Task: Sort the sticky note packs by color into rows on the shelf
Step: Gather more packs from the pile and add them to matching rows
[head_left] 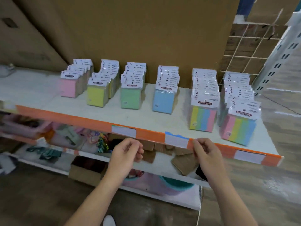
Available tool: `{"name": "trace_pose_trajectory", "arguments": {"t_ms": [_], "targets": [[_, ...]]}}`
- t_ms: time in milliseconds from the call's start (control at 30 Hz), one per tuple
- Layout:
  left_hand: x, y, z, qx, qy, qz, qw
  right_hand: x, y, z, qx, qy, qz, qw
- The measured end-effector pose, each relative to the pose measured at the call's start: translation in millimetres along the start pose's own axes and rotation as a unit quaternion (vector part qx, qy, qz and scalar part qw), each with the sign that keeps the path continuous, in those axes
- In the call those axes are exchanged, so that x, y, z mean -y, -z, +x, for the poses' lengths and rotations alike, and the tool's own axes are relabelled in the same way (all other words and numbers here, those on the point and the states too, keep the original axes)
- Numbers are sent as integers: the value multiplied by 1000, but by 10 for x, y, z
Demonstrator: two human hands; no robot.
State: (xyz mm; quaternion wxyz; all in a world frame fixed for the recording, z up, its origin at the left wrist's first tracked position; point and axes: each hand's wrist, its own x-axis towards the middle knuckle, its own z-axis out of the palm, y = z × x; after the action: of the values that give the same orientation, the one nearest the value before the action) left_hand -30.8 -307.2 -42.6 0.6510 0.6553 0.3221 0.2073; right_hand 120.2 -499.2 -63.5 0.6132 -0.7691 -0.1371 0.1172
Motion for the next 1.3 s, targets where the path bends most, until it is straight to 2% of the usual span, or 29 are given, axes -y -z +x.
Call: {"name": "trace_pose_trajectory", "arguments": {"t_ms": [233,500,700,933,1033,1300], "targets": [[257,1353,-273,-140,49,-35,988,317,-1190,-195,138,28,1,990],[444,3335,-445,-272,59,-73,958,803,-3069,-734,252,45,-12,967],[439,4563,-362,-291,38,-65,954,1244,-4379,-1020,274,41,6,961],[361,5625,-19,-313,28,-43,948,1544,-5449,-990,288,51,17,956],[325,5987,253,-322,15,-45,945,1617,-5880,-864,293,41,40,954],[95,6892,1434,-284,-13,-20,959,1946,-7296,-129,262,33,74,962]]}}
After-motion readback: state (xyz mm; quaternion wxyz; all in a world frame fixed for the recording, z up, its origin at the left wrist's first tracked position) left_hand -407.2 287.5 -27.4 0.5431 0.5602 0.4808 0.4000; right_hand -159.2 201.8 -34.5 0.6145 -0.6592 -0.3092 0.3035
